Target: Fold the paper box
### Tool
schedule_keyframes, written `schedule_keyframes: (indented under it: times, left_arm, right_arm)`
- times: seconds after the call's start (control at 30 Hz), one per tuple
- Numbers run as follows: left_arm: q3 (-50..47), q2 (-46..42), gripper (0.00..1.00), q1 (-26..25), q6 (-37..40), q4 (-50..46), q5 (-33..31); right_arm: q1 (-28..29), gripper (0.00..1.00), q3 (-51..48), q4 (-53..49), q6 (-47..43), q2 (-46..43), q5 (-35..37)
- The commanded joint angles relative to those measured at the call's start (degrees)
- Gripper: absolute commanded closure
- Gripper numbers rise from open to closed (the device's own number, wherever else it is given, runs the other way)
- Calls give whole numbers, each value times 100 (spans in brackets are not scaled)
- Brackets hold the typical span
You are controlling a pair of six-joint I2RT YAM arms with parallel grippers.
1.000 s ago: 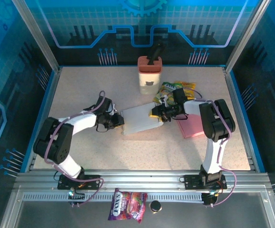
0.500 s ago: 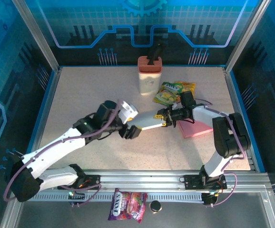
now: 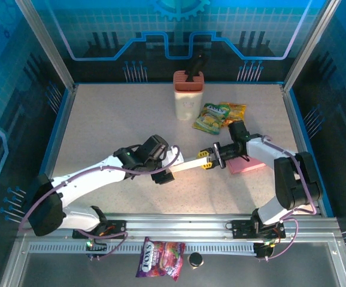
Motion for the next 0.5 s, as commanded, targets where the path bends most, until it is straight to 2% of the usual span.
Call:
schedule_keyframes:
  times: [0.0, 0.33, 0.47]
  left_arm:
    - [230, 174, 17, -30, 326, 29, -135]
    - [475, 605, 36, -25, 546, 57, 211]
    - [698, 802, 49, -29, 527, -96, 434]
  right_arm:
    - [55, 67, -184, -330, 405, -95, -77]
    - [-2, 64, -329, 59, 539, 313, -123]
    - [-82, 58, -338, 121, 475, 419, -105]
